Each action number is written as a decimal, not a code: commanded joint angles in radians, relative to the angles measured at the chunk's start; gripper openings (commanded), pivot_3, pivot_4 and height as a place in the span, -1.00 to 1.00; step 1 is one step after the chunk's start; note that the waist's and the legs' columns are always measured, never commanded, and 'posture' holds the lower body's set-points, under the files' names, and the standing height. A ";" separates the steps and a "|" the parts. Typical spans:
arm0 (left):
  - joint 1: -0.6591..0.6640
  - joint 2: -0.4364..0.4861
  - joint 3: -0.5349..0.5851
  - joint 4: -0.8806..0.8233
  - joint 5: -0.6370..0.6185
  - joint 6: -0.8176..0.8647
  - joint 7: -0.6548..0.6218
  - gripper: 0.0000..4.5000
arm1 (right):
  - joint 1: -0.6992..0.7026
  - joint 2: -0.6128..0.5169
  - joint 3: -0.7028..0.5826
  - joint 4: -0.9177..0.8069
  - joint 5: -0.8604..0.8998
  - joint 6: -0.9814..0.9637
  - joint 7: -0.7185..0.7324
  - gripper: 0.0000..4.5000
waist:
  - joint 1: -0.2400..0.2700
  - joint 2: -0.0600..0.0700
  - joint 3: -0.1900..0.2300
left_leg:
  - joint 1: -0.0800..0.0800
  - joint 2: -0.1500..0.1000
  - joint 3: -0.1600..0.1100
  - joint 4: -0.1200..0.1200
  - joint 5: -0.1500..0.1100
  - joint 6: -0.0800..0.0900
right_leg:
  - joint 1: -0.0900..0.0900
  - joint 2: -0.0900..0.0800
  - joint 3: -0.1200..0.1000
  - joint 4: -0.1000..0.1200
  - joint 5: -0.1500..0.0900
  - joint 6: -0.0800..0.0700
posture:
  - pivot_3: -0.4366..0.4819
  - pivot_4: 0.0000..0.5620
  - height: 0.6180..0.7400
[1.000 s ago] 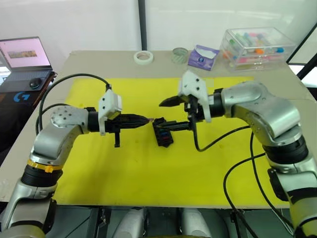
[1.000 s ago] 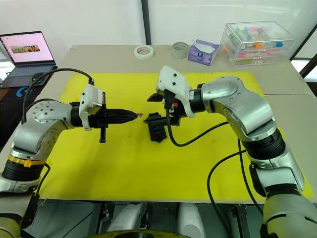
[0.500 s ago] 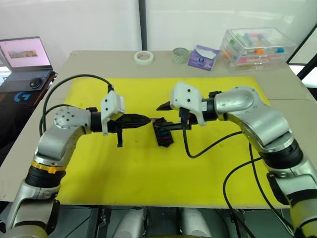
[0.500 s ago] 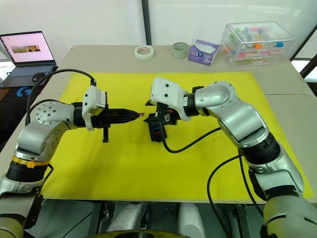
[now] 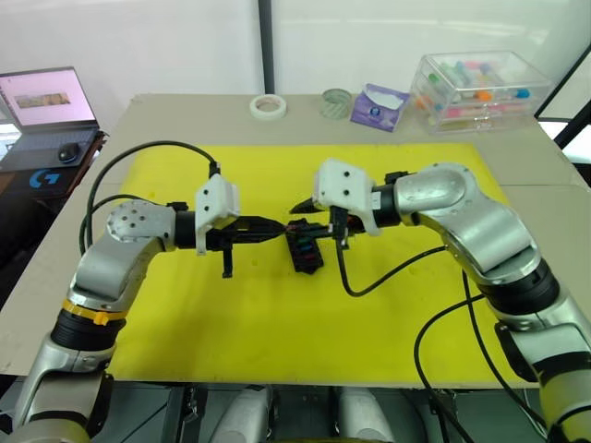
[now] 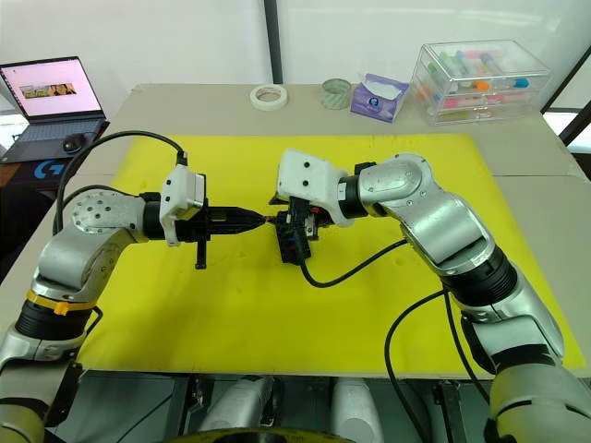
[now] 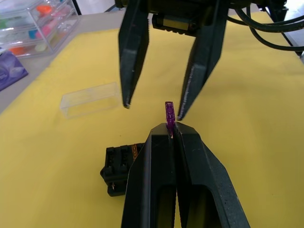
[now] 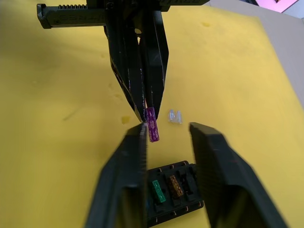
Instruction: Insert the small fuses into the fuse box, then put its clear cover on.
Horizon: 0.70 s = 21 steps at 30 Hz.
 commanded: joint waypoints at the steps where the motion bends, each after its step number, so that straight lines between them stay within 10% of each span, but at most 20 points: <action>1: -0.014 -0.001 0.010 -0.032 -0.007 -0.014 0.002 -1.00 | -0.008 0.005 -0.012 -0.014 -0.007 -0.019 0.009 -0.86 | 0.000 0.000 0.000 | 0.000 0.000 0.000 0.000 0.000 0.000 | 0.000 0.000 0.000 0.000 0.000 0.000 | -0.05 -0.47 1.00; 18: -0.007 0.003 0.007 -0.026 0.009 -0.047 -0.011 -1.00 | -0.011 0.000 0.000 -0.001 -0.018 -0.027 0.037 -0.99 | 0.000 0.000 0.000 | 0.000 0.000 0.000 0.000 0.000 0.000 | 0.000 0.000 0.000 0.000 0.000 0.000 | -0.05 -0.47 1.00; 21: -0.007 0.001 0.008 -0.026 0.011 -0.048 -0.011 -1.00 | -0.011 -0.002 -0.001 -0.001 -0.023 -0.023 0.038 -0.69 | 0.000 0.000 0.000 | 0.000 0.000 0.000 0.000 0.000 0.000 | 0.000 0.000 0.000 0.000 0.000 0.000 | -0.05 -0.47 1.00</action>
